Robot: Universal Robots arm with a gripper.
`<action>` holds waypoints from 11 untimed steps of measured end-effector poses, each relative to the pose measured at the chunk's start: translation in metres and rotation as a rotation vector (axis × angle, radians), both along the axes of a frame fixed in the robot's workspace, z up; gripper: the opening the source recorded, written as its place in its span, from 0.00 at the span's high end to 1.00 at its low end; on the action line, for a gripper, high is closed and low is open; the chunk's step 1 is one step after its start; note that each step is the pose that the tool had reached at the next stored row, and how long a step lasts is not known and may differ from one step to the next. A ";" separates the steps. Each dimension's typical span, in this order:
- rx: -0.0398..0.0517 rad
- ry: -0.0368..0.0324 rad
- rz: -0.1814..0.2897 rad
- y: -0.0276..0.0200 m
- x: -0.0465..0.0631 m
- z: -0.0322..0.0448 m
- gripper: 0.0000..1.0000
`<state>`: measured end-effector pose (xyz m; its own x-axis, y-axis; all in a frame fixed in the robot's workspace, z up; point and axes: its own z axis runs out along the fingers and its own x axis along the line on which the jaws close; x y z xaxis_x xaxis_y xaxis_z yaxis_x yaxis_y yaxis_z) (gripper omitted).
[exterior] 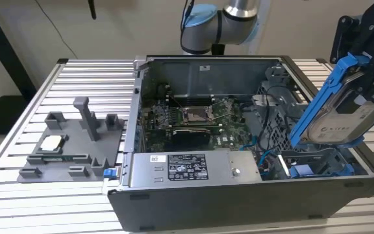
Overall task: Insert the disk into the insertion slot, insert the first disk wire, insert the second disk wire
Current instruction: 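Insert the disk into the insertion slot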
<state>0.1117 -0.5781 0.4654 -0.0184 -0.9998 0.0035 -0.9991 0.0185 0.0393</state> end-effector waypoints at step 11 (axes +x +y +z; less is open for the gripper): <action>0.0000 0.0000 0.000 0.0000 0.000 -0.0064 0.67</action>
<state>0.1117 -0.5781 0.4590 -0.0185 -0.9998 0.0035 -0.9991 0.0186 0.0393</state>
